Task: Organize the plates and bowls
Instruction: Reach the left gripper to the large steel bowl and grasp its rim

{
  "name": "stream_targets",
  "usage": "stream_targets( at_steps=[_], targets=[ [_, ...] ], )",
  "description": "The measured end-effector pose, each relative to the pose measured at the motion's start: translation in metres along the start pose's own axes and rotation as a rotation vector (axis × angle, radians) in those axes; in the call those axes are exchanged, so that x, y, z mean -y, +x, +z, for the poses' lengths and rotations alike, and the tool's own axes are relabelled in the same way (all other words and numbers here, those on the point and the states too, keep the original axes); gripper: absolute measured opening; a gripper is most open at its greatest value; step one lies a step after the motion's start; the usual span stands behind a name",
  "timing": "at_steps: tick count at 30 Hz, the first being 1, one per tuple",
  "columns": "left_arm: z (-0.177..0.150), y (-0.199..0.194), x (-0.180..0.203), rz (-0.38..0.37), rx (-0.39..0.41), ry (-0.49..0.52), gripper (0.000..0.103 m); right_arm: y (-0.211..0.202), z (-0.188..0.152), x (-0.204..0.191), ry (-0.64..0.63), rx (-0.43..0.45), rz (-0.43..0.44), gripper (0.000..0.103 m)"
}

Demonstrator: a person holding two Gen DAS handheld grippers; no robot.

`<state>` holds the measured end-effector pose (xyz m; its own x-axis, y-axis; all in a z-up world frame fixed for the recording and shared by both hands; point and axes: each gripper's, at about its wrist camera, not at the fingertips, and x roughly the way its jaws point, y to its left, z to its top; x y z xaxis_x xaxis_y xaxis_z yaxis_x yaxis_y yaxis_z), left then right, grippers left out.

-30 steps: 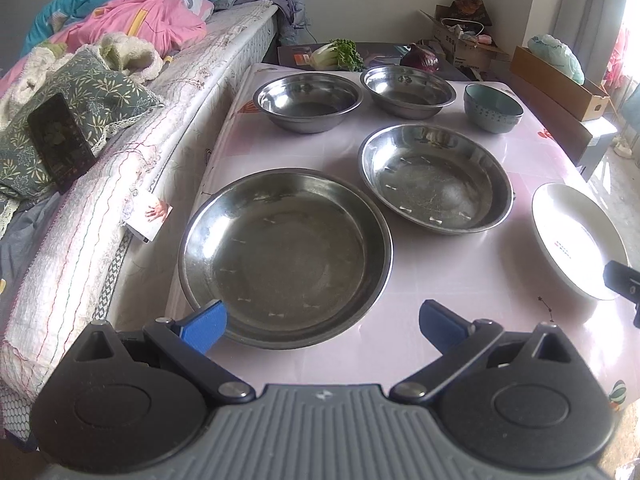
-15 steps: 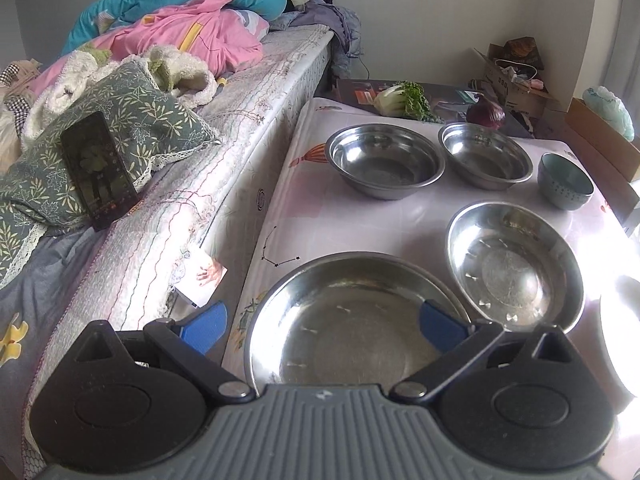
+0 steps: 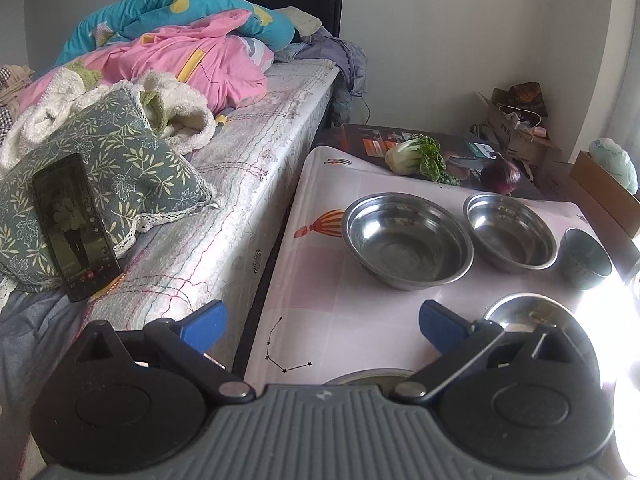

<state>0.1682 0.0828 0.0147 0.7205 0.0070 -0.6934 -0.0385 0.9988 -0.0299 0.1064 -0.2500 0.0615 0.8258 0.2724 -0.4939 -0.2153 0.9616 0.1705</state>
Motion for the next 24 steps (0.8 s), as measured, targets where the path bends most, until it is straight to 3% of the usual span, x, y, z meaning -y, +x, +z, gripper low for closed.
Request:
stream_targets(
  at_steps=[5, 12, 18, 21, 24],
  targets=[
    [0.023, 0.028, -0.007, 0.006, 0.008, 0.013, 0.102, 0.063, 0.02, 0.002, 0.048, -0.069, 0.074, 0.101],
    [0.048, 0.065, -0.005, 0.008, 0.033, 0.022, 0.102, 0.143, 0.033, 0.007, 0.151, -0.184, 0.14, 0.091],
    [0.07, 0.109, 0.005, -0.024, -0.008, 0.038, 0.098, 0.206, 0.029, 0.013, 0.218, -0.284, 0.112, 0.065],
    [0.077, 0.135, 0.012, -0.019, -0.063, 0.04, 0.09, 0.23, 0.023, 0.018, 0.237, -0.331, 0.082, 0.051],
    [0.08, 0.162, 0.015, -0.013, -0.123, 0.027, 0.076, 0.249, 0.015, 0.024, 0.255, -0.369, 0.075, 0.045]
  ],
)
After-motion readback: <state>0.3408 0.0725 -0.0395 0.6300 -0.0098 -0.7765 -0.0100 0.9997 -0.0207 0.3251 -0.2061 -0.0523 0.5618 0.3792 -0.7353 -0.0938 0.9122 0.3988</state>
